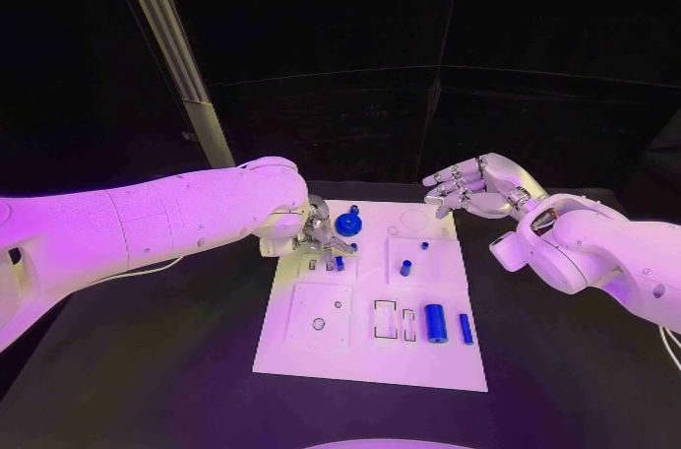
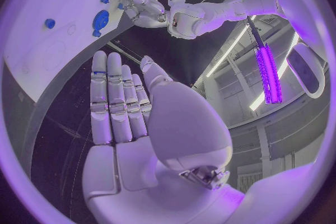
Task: Assemble the parts on the task board
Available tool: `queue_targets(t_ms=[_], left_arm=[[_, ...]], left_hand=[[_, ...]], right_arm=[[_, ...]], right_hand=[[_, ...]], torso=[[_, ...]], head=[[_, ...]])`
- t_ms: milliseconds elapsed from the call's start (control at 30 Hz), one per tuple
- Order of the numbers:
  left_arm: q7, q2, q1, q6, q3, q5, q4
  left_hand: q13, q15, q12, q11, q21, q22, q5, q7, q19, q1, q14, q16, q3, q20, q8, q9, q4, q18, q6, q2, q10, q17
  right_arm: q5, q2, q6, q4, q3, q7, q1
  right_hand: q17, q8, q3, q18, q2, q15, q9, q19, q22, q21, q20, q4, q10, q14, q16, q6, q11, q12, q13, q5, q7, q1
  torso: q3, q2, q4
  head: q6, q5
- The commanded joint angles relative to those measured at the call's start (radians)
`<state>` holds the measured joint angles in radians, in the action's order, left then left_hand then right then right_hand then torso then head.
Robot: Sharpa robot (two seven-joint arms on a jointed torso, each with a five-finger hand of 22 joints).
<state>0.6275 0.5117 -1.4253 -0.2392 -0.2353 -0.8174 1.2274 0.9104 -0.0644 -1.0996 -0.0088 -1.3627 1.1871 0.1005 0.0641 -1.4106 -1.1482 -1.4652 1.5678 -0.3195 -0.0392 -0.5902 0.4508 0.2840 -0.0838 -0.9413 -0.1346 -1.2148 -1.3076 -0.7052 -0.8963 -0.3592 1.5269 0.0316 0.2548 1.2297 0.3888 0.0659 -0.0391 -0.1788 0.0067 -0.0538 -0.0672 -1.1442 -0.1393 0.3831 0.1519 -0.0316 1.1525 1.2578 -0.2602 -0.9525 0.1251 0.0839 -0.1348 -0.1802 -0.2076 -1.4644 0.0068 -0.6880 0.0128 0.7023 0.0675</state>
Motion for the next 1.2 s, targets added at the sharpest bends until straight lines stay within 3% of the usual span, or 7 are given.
queue_targets(t_ms=[33, 767, 1200], left_arm=[[0.011, -0.004, -0.001, -0.028, 0.000, -0.001, 0.000], [0.016, -0.017, 0.004, -0.062, 0.000, -0.001, -0.002], [0.015, -0.021, 0.006, -0.044, 0.000, -0.001, -0.005]], left_hand=[[0.001, -0.006, 0.001, 0.001, -0.006, 0.001, 0.004, -0.002, -0.002, -0.011, -0.106, 0.003, 0.004, -0.001, -0.004, 0.001, -0.001, 0.009, 0.008, 0.003, 0.004, -0.263], [0.006, -0.006, -0.006, 0.000, -0.012, 0.015, 0.008, -0.003, -0.002, -0.080, -0.106, 0.003, 0.044, -0.001, -0.028, 0.038, -0.023, 0.011, 0.028, 0.004, 0.000, -0.263], [0.006, -0.006, -0.007, -0.001, -0.013, 0.018, 0.009, -0.004, -0.002, -0.097, -0.106, 0.003, 0.065, -0.001, -0.032, 0.046, -0.029, 0.011, 0.032, -0.005, 0.000, -0.263]], right_arm=[[0.001, 0.003, 0.008, -0.001, -0.001, -0.001, 0.002], [-0.009, 0.008, 0.018, -0.007, -0.001, -0.006, 0.002], [-0.010, 0.010, 0.023, -0.009, -0.001, -0.006, 0.002]], right_hand=[[-0.001, -0.001, 0.000, -0.004, -0.009, -0.001, 0.001, -0.005, 0.001, -0.006, -0.001, 0.007, -0.002, -0.005, 0.004, 0.010, 0.005, -0.002, 0.001, -0.004, 0.000, 0.001], [-0.011, 0.001, -0.010, -0.003, -0.014, -0.001, 0.000, -0.027, 0.001, -0.004, -0.003, 0.015, -0.002, -0.009, 0.002, 0.014, 0.007, 0.001, 0.020, -0.006, -0.001, 0.011], [-0.012, 0.001, -0.010, -0.003, -0.014, -0.001, 0.000, -0.027, 0.002, -0.005, -0.003, 0.015, -0.002, -0.009, 0.002, 0.013, 0.006, 0.001, 0.021, -0.006, -0.001, 0.011]], torso=[[0.0007, 0.001, 0.0003], [0.0006, 0.000, -0.0003], [0.0006, 0.000, 0.0006]], head=[[0.002, 0.000], [0.010, 0.003], [0.008, -0.001]])
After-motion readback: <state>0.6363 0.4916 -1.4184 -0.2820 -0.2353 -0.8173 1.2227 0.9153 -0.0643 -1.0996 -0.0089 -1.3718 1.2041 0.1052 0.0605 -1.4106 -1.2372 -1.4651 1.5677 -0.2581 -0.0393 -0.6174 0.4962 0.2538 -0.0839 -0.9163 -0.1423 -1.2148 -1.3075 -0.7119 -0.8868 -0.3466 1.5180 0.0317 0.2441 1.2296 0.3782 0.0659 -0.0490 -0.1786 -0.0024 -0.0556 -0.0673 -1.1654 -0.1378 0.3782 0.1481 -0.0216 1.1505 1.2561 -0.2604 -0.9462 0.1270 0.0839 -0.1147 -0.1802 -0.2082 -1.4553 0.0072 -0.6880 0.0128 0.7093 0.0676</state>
